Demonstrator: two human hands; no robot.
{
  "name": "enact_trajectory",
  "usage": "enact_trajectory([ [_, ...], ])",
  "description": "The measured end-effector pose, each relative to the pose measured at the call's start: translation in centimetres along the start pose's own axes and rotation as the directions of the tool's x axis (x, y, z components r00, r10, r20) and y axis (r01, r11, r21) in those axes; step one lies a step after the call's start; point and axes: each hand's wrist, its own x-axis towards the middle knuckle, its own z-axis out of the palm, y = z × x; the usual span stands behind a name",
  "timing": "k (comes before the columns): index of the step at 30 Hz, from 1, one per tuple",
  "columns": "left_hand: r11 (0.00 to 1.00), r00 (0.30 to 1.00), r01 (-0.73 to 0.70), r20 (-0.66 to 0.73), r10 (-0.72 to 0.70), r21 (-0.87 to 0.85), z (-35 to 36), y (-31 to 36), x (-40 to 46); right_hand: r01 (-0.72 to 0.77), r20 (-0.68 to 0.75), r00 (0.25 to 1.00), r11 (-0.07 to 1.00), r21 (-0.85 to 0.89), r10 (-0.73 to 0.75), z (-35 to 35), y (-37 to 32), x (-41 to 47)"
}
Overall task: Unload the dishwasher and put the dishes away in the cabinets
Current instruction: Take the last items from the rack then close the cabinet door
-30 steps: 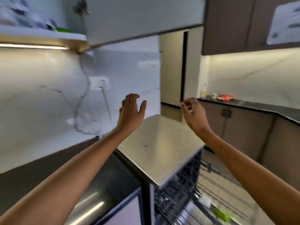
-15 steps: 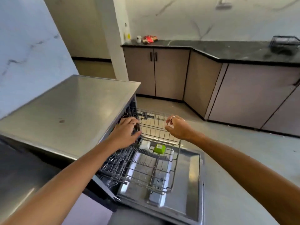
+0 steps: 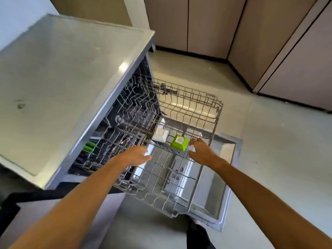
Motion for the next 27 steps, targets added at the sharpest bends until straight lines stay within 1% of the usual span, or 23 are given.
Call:
enact_trajectory([
  [2,0.999,0.999,0.011,-0.048,-0.013,-0.047,0.7,0.5,2.6,0.002,0.017,1.000,0.999,-0.035,-0.001,0.9,0.8,1.9],
  [4,0.997,0.991,0.000,-0.134,-0.011,-0.079,1.1,1.2,5.0,0.009,0.003,1.000,0.996,-0.086,-0.009,1.7,1.3,3.5],
  [7,0.983,0.970,-0.007,-0.242,-0.038,-0.183,1.7,2.5,9.4,0.049,-0.016,0.999,0.986,-0.158,-0.052,2.7,2.1,6.4],
  [9,0.976,0.952,0.008,-0.297,-0.075,-0.220,1.9,3.3,11.5,0.075,0.006,0.997,0.976,-0.202,-0.076,3.4,2.3,7.8],
  [11,0.964,0.930,0.059,-0.337,-0.147,-0.259,2.2,3.9,13.4,0.083,0.031,0.996,0.975,-0.205,-0.079,4.4,2.4,9.1],
  [15,0.932,0.908,0.144,-0.330,-0.258,-0.332,3.0,4.0,16.3,0.087,0.000,0.996,0.964,-0.253,-0.090,6.5,1.8,10.4],
  [18,0.921,0.920,0.156,-0.287,-0.266,-0.357,3.6,3.7,17.9,0.073,0.018,0.997,0.965,-0.252,-0.070,7.9,1.3,10.3],
  [19,0.928,0.922,0.153,-0.288,-0.258,-0.340,3.7,3.6,18.2,0.064,0.023,0.998,0.963,-0.261,-0.060,8.2,1.2,10.1],
  [21,0.954,0.926,0.159,-0.298,-0.233,-0.253,3.8,3.5,19.0,0.057,0.044,0.998,0.955,-0.291,-0.046,8.5,0.9,10.3],
  [24,0.969,0.918,0.191,-0.321,-0.233,-0.157,4.1,3.6,20.5,0.050,0.059,0.998,0.955,-0.293,-0.034,8.2,0.6,11.1],
  [27,0.971,0.894,0.194,-0.382,-0.235,-0.142,4.9,3.6,21.4,0.058,0.036,0.998,0.952,-0.300,-0.049,8.2,1.0,11.6],
])
